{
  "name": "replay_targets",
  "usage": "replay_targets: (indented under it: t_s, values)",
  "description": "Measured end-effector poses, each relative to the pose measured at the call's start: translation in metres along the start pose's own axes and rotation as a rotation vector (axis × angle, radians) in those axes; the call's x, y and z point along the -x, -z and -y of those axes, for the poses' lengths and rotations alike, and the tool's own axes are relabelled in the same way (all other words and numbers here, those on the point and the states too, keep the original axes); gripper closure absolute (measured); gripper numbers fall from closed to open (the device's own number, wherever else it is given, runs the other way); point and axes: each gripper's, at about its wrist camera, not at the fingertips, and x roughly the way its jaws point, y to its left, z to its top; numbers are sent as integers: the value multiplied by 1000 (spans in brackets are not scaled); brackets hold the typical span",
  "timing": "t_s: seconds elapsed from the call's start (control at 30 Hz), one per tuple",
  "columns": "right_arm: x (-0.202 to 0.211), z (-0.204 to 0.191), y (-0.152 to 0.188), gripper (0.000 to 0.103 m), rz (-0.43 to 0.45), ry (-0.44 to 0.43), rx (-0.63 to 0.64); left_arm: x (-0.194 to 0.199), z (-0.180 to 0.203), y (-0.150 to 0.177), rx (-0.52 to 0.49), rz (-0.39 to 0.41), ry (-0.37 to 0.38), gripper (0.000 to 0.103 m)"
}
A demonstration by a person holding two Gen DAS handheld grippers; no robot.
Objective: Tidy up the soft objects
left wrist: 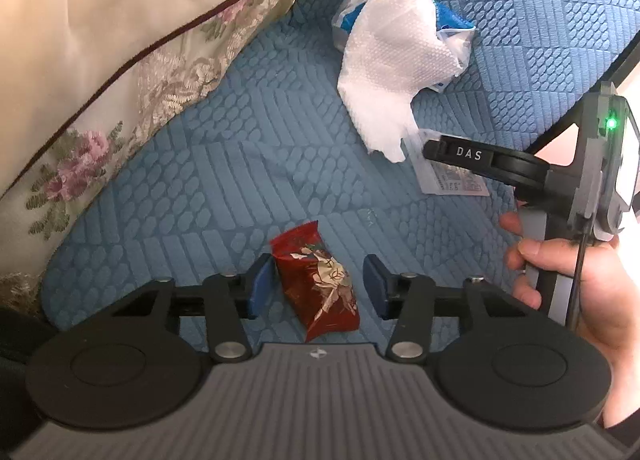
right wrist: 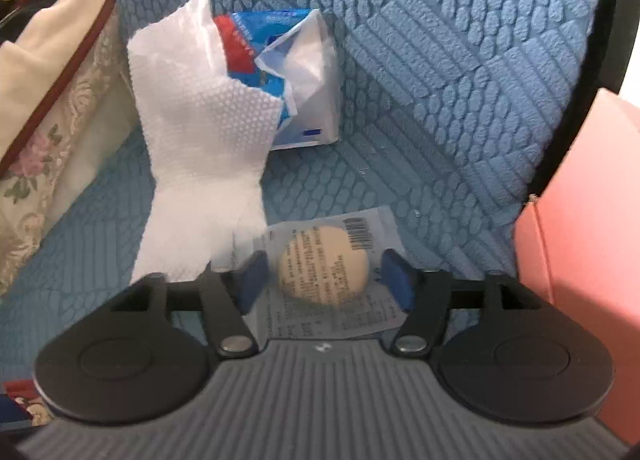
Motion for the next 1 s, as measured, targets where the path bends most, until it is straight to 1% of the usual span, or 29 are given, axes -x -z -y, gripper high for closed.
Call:
replay_targets:
  t_s: [0.03,0.07,0.13,0.2,0.27,0.3,0.33,0.43,0.5,0.6,0.63,0.73,0.87,1.0]
  values:
    - [-2,-1,1,20,-11,-16,8,-1,-1,0,2,-2,1,55]
    - [-3,-4,2,18,-21,-28,34,-1,-1,0,3,-1,2,57]
    - [-2,-7,3,18,-24,-45,51,-2,-1,0,1,2,-1,61]
    - [-3,-7,3,19,-26,-44,43,-3,-1,1,2,3,-1,62]
    - [-1,-6,2,26,-23,-32,33,-4,-2,1,-1,5,-3,63]
    - [0,-4,1,34,-23,-26,23,-4,-1,2,-2,7,-4,63]
    - [2,-3,0,45,-23,-22,12,-4,-1,2,-4,9,-5,64]
    - [7,1,-1,63,-25,-11,-5,-5,-2,1,-8,13,-5,64]
    - [9,3,0,68,-20,5,-7,-5,-2,1,-8,19,-7,65]
    - [17,7,4,73,-10,13,-28,-2,-2,1,-9,28,-1,65]
    - [21,4,5,78,-6,19,-27,-1,-2,0,-10,30,3,65]
    - [35,5,7,87,6,30,-47,2,1,-1,-16,39,12,65]
    - [58,11,14,89,22,37,-74,6,4,-1,-26,44,33,65]
    - [82,14,24,90,34,14,-116,10,9,0,-51,48,45,66]
